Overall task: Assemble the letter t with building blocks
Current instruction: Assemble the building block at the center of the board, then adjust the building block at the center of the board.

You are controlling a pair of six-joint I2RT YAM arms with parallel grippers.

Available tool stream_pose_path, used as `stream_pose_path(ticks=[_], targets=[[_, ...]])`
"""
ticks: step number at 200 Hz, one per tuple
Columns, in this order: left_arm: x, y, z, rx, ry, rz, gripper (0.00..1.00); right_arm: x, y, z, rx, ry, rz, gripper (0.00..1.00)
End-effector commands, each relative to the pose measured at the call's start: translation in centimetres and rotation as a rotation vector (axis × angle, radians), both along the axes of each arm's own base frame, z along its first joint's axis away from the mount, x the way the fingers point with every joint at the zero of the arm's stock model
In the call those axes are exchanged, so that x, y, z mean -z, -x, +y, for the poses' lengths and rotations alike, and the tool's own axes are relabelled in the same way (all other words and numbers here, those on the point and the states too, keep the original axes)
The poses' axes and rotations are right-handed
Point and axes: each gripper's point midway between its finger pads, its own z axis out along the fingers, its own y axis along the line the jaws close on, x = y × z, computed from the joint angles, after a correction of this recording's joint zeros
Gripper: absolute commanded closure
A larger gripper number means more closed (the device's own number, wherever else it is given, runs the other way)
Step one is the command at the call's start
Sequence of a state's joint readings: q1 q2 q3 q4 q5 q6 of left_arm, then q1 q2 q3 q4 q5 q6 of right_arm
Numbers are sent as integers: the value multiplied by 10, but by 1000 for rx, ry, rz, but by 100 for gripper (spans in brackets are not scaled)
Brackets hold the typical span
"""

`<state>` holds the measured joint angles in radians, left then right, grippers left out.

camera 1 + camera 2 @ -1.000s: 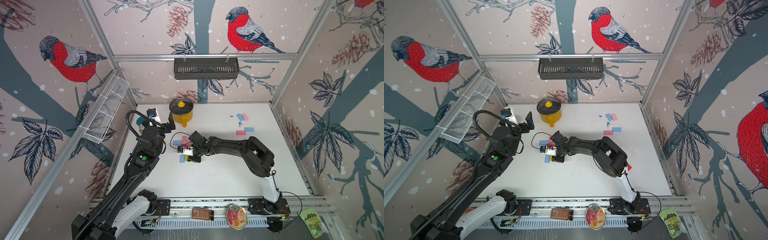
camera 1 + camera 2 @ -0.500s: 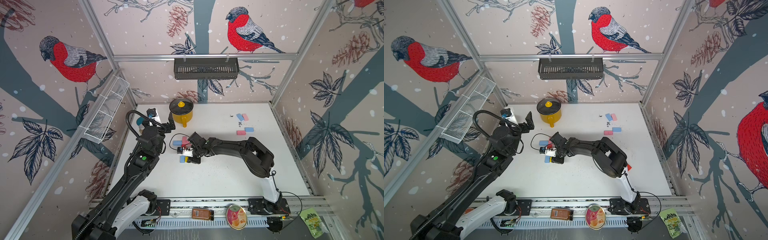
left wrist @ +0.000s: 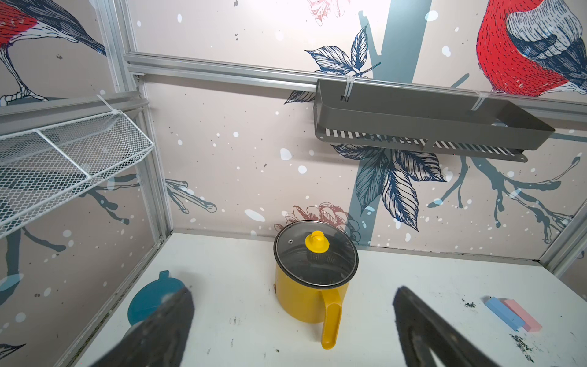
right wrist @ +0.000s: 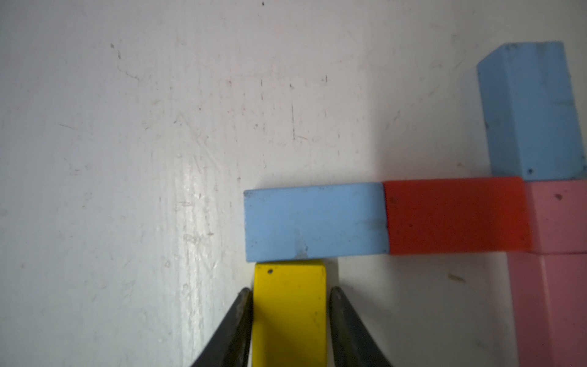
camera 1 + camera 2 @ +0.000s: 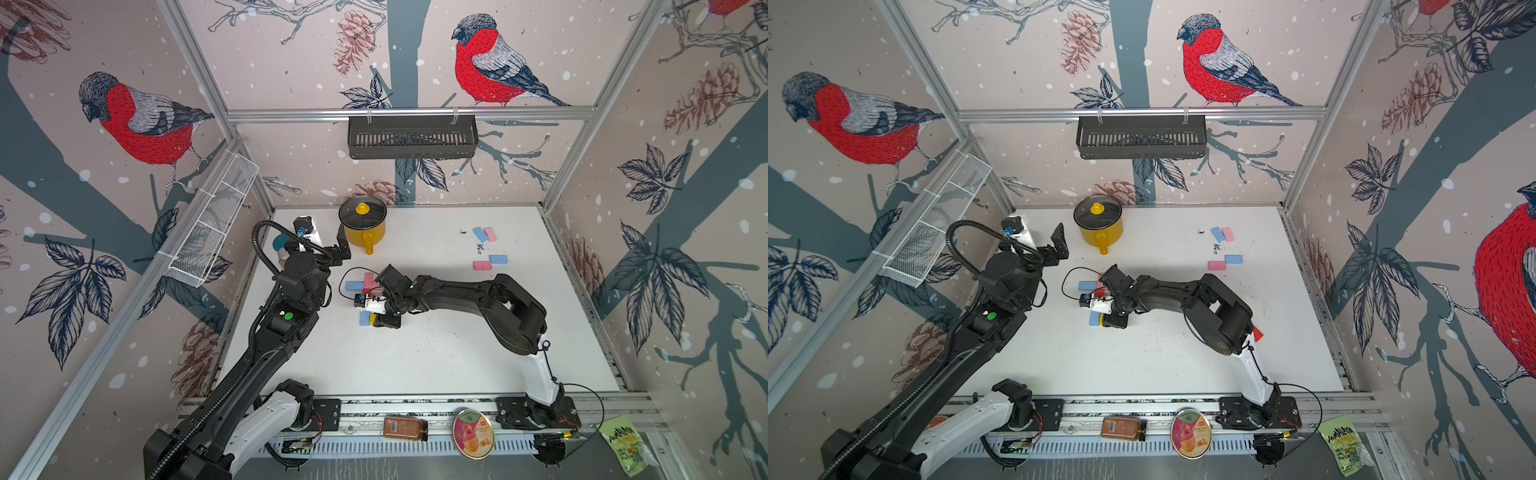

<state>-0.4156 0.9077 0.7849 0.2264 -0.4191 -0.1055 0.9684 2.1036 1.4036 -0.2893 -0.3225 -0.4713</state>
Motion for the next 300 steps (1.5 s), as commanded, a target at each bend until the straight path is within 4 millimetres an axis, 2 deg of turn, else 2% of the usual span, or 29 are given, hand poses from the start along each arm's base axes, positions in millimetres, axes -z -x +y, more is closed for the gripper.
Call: stream_pose_path(ticks=[1, 39, 62, 97, 137, 163, 188, 197, 211, 235, 273, 300], targets=[[-9, 0, -1, 5, 15, -30, 3, 11, 9, -12, 6, 60, 45, 56], [-8, -1, 0, 2, 14, -24, 3, 7, 7, -10, 17, 42, 40, 51], [-7, -2, 0, 1, 15, -22, 3, -7, 1, -7, 36, -6, 31, 47], [-7, -2, 1, -3, 13, -19, 3, -53, 0, -4, 51, -153, 11, 33], [-8, -2, 1, -4, 12, -19, 3, -109, 2, -14, 100, -319, -14, 27], [-7, -3, 0, 1, 13, -17, 3, -137, -7, -32, 218, -418, -40, 28], [-6, -3, -1, 8, 12, -18, 3, -152, -17, -53, 356, -472, 0, 42], [-5, -3, -1, 6, 11, -15, 3, -154, -16, -58, 383, -490, 14, 48], [-6, -3, -1, 6, 12, -17, 3, -146, -10, -65, 408, -486, 35, 58], [-5, -3, -2, 13, 11, -15, 3, -120, -7, -74, 473, -438, 90, 74], [-3, -4, -3, 15, 10, -9, 3, -79, 1, -69, 522, -369, 156, 89], [-2, -5, -3, 15, 9, -8, 3, -56, 7, -59, 520, -334, 186, 92]])
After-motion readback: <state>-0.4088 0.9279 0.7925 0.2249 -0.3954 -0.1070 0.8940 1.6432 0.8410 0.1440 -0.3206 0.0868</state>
